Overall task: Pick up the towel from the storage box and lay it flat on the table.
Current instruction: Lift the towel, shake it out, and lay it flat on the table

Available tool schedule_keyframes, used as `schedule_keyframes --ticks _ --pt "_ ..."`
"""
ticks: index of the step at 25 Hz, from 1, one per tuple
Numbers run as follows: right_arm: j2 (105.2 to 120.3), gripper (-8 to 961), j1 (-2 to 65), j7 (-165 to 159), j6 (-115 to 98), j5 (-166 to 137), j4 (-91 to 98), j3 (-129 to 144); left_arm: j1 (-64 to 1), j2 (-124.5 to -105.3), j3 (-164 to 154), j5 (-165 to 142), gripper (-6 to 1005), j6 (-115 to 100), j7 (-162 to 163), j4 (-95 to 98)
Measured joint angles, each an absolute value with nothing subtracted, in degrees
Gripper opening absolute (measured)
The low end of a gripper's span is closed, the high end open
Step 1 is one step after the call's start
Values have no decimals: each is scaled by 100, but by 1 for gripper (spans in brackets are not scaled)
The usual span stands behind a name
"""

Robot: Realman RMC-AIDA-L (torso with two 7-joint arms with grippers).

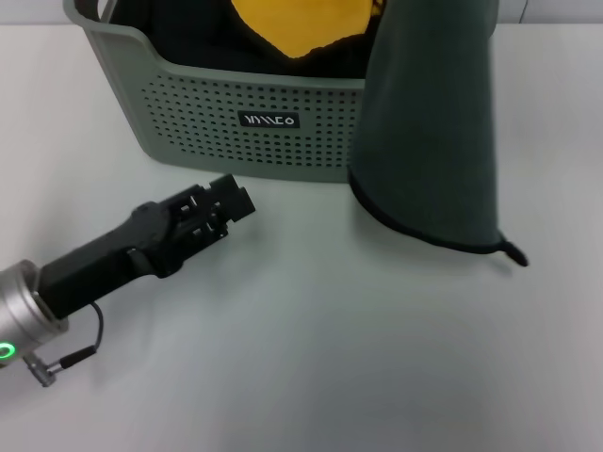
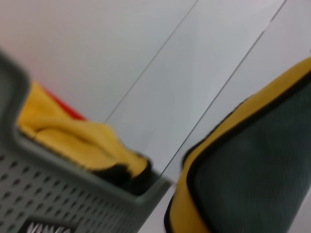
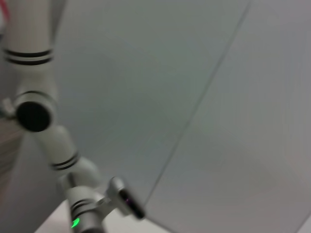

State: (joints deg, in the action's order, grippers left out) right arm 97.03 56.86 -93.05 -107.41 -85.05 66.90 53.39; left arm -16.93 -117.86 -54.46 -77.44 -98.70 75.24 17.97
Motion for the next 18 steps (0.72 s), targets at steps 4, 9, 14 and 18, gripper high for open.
schedule_keyframes --ticks 4,9,14,18 --pt "9393 16 6035 -9671 -11516 -8740 6793 5093 -1639 -11763 -5344 -7368 523 -10587 7265 1920" --pt "9407 17 6310 -9741 -12120 -9122 6935 5103 -1724 -11809 -5336 -6948 560 -11297 7109 2246" --pt "9503 18 6334 -9726 -12284 -9182 7202 5123 -2304 -11890 -5390 -7021 554 -11393 7101 2387" --pt "9513 19 6352 -9725 -12177 -9191 7261 5072 -2785 -11941 -5440 -7299 550 -11403 7121 2368"
